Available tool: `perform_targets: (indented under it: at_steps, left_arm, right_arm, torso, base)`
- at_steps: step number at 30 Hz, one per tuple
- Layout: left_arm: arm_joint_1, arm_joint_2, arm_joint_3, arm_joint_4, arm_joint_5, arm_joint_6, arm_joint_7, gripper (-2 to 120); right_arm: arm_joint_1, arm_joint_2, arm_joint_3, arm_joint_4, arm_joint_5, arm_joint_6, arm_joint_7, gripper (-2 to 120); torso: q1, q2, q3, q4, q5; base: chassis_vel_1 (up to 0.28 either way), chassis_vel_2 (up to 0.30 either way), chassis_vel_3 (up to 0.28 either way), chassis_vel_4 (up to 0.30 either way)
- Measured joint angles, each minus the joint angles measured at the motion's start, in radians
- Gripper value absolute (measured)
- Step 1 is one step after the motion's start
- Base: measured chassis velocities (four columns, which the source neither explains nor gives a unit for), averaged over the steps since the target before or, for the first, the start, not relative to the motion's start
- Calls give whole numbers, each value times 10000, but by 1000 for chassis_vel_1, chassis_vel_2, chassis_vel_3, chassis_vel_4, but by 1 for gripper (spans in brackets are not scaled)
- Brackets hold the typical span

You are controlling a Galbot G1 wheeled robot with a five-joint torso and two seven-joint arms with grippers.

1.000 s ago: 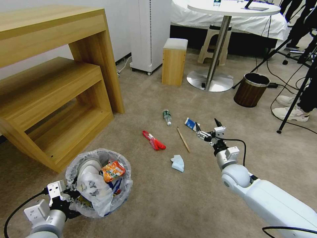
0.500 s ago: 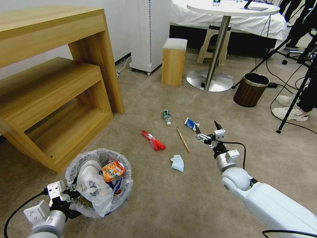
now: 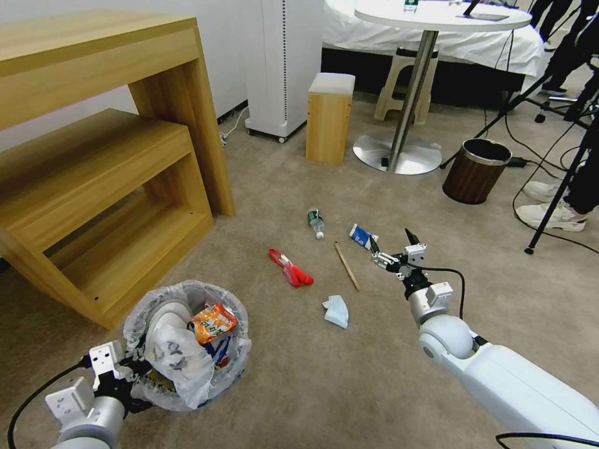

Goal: Pick up the trash bin and place the garbage on the floor into it.

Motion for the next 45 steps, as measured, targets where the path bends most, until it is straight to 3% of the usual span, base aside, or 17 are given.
perform_targets:
  at_steps: [30,35,45]
  left_arm:
    - [-43,-8,49,44,2,0,10,0]
    - [-59,-40,60,104,19,0,19,0]
    - [-108,-107,16,226,18,-17,24,0]
  right_arm:
    - [171,67,-154,-162,-68,180,-200,100]
    - [299,135,-539,-90,468,151,-395,100]
    - [341,265,-2201,326,2416,-1239,514,100]
  torso:
    - [0,0,0,1,-1]
    - [1,0,1,1,-2]
    - [-1,0,-1,1,-2]
  base:
    - [-88,85,88,-83]
    - [-76,78,69,-75]
    - [0,0,0,0]
